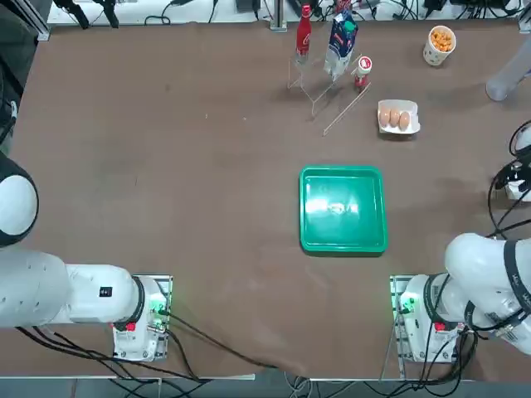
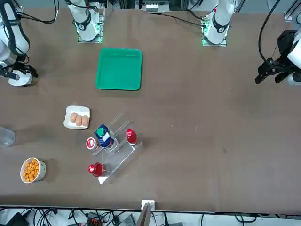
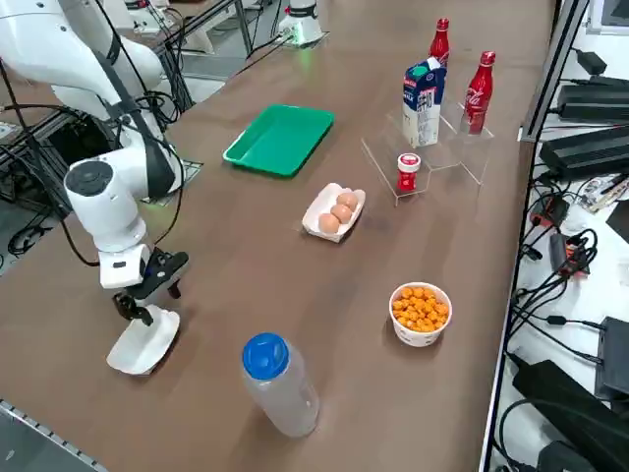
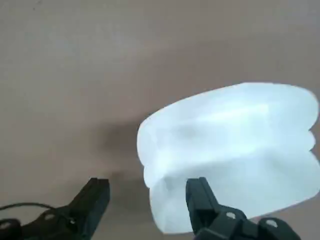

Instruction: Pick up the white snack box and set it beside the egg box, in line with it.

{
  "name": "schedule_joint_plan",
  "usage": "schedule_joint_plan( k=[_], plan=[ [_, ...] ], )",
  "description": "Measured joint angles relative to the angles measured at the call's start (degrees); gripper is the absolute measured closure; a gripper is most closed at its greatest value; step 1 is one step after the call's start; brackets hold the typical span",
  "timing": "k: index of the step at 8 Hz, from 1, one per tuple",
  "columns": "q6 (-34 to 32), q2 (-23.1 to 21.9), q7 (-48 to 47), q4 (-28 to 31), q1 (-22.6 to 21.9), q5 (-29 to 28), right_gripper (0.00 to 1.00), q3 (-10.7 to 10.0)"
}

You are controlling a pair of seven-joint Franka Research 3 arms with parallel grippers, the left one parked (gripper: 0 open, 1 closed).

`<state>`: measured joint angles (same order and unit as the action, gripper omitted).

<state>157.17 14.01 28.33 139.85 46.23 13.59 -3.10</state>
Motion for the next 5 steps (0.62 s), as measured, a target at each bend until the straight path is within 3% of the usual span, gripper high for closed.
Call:
schedule_joint_plan(
  k=[1,5],
  plan=[
    [1.75,0.11,0.87,0.31,0.01,0.01,0.14,0.12],
    [2.77,0.21,1.97,0.33,-0.03,0.01,0.92,0.80]
  ],
)
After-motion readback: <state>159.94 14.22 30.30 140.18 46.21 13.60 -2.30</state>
